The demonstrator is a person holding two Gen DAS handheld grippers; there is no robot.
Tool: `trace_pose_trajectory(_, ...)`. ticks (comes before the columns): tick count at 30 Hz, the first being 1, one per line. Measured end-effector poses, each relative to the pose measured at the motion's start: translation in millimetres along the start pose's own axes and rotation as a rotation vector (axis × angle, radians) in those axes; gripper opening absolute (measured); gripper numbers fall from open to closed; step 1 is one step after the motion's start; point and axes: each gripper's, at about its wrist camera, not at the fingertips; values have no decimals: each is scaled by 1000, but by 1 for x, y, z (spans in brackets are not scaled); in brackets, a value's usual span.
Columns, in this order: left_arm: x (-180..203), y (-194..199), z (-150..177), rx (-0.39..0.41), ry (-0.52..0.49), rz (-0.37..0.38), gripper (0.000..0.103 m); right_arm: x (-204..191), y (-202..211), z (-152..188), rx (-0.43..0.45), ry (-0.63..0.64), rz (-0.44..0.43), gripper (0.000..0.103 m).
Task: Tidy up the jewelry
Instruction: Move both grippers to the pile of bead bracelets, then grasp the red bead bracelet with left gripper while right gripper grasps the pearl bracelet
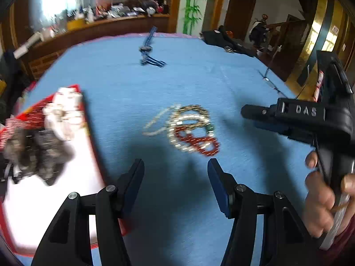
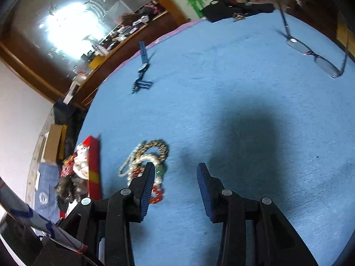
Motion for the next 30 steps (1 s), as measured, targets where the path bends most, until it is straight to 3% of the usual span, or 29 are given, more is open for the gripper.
trace_pose_trajectory(6, 17, -29, -19, -61, 3, 29, 49, 4, 3, -1, -7, -28, -36, 42)
trace_pose_trajectory(8, 18, -39, -26, -82, 16, 34, 36, 5, 3, -1, -10, -37, -54, 43)
trace_pose_trajectory(10, 18, -49, -32, -98, 29, 43, 32, 4, 3, 0, -12, -38, -66, 43)
trace_pose_trajectory(13, 21, -50, -36, -82, 18, 4, 21, 6, 4, 0, -11, -39, -67, 43)
trace_pose_trajectory(15, 19, -50, -35, -72, 14, -15, 8, 6, 4, -1, -12, -42, -69, 43)
trace_pose_trajectory(30, -4, -16, 24, -69, 12, 32, 7, -11, -20, 3, -61, 55, -14, 43)
Point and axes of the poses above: each gripper's, at about its wrist camera, not at the fingertips, and y roughly against the way its jaws point, x to its right, z to its underside, and after that the axes turned 9 degrees about -x, right-handed
